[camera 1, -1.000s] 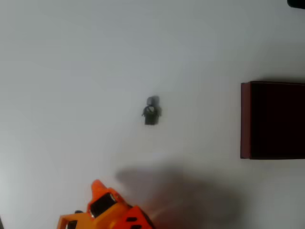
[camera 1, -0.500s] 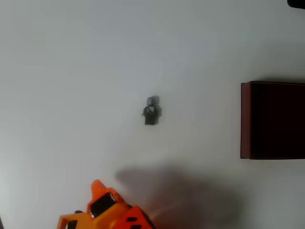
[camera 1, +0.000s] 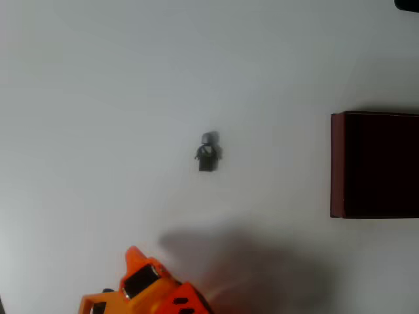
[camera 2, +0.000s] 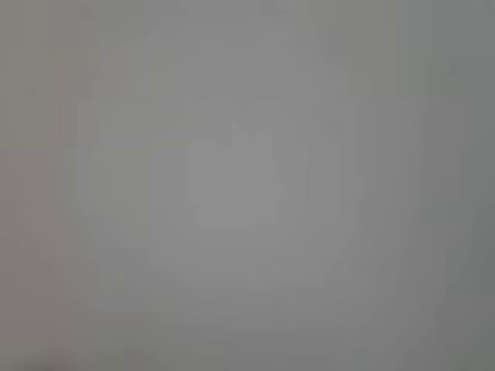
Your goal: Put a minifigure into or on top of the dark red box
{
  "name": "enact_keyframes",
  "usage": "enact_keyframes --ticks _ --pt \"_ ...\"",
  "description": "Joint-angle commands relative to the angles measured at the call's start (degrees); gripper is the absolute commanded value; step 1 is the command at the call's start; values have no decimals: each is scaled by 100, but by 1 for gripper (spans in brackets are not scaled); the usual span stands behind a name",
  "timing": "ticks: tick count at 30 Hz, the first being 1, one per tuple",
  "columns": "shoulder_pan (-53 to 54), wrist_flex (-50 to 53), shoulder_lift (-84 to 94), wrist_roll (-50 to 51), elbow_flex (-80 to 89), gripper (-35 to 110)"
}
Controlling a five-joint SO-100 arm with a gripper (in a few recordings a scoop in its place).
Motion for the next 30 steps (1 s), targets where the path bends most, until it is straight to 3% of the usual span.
enact_keyframes --ticks 1,18,21,23,25,27,30 --pt "-79 105 88 -79 -88 0" --pt "9 105 88 44 -88 0" --pt "360 519 88 1494 -167 7" --pt "308 492 88 1090 -220 3" --pt "378 765 79 1564 -519 0" --pt "369 861 79 2514 -835 0" --pt "369 1107 70 4781 -1257 14"
